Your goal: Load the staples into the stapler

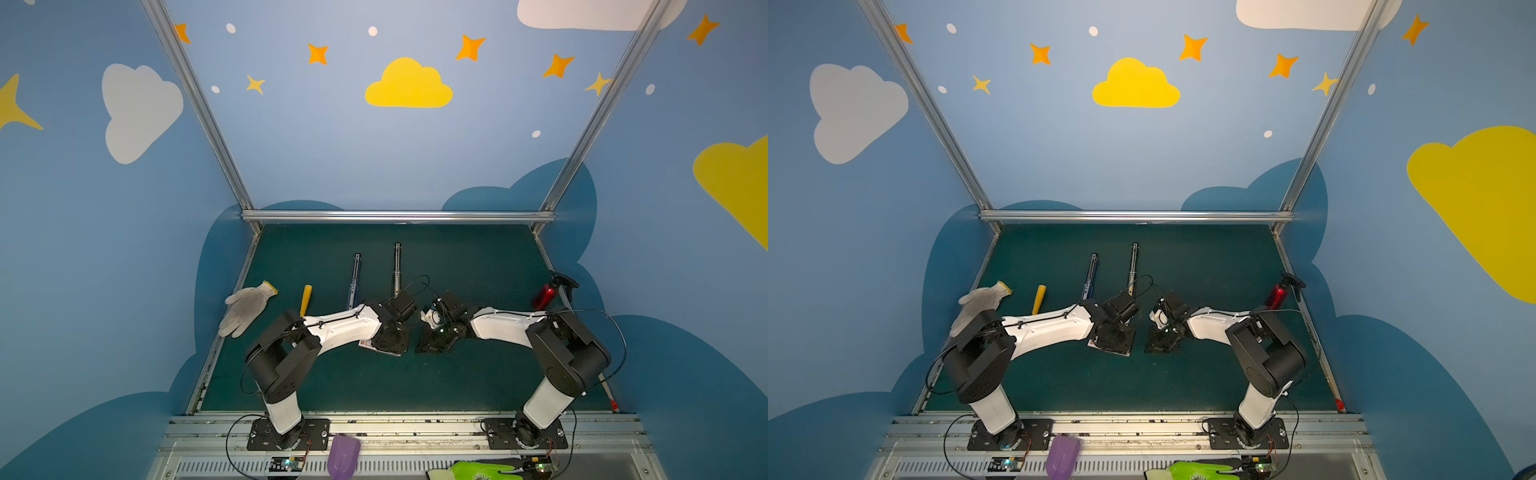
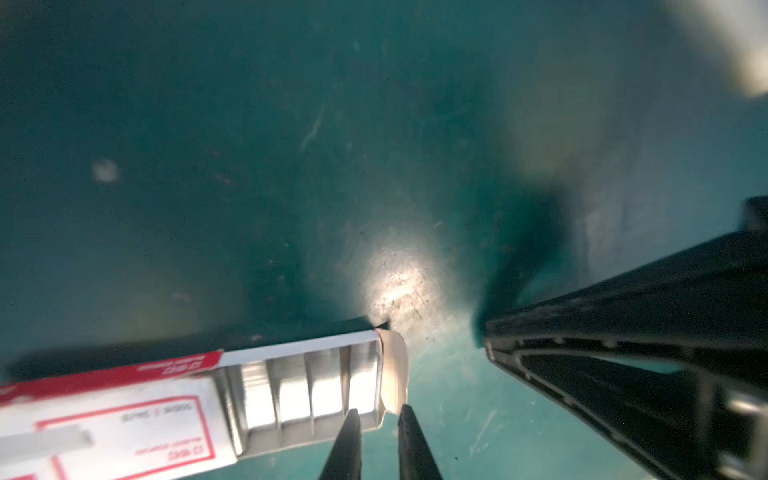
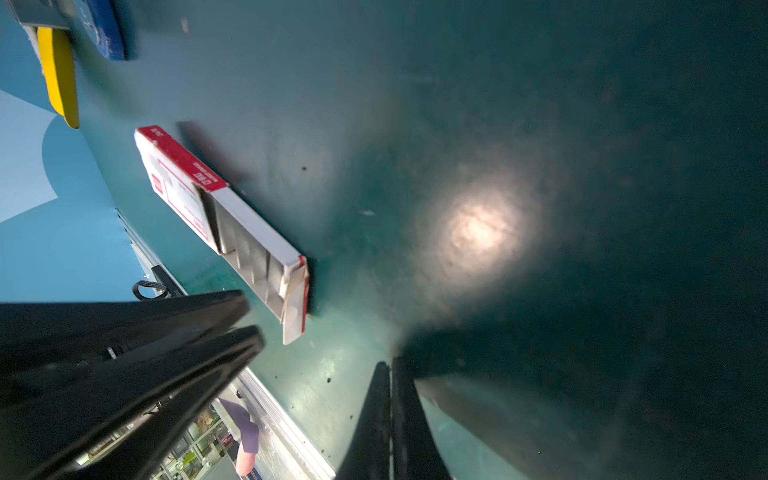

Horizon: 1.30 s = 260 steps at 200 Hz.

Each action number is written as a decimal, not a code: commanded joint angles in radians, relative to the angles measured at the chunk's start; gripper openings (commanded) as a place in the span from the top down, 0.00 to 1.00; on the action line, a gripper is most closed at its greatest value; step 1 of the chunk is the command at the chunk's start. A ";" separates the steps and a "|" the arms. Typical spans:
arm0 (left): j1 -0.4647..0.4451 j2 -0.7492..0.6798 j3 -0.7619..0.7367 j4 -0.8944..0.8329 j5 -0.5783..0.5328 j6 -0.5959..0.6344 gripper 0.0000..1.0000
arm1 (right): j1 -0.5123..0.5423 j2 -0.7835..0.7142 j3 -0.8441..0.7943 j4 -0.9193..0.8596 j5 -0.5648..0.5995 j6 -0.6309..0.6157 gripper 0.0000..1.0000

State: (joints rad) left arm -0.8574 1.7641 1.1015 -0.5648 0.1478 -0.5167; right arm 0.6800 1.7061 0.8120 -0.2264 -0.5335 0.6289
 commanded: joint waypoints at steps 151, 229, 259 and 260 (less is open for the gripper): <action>-0.027 0.104 0.063 -0.027 -0.096 0.010 0.88 | -0.007 -0.007 -0.028 -0.001 0.007 0.000 0.93; -0.031 0.060 0.073 -0.058 -0.120 0.023 0.96 | -0.011 -0.002 -0.027 0.000 0.006 -0.003 0.93; -0.021 -0.023 0.096 -0.096 -0.131 0.044 0.96 | -0.017 -0.015 -0.032 -0.003 0.011 -0.003 0.93; -0.021 -0.027 0.096 -0.097 -0.130 0.045 0.96 | -0.017 -0.015 -0.032 -0.003 0.011 -0.003 0.93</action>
State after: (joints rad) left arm -0.8845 1.8267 1.1610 -0.5983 0.0444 -0.5018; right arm 0.6704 1.7046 0.8021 -0.2111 -0.5442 0.6289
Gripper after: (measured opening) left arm 0.047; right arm 0.068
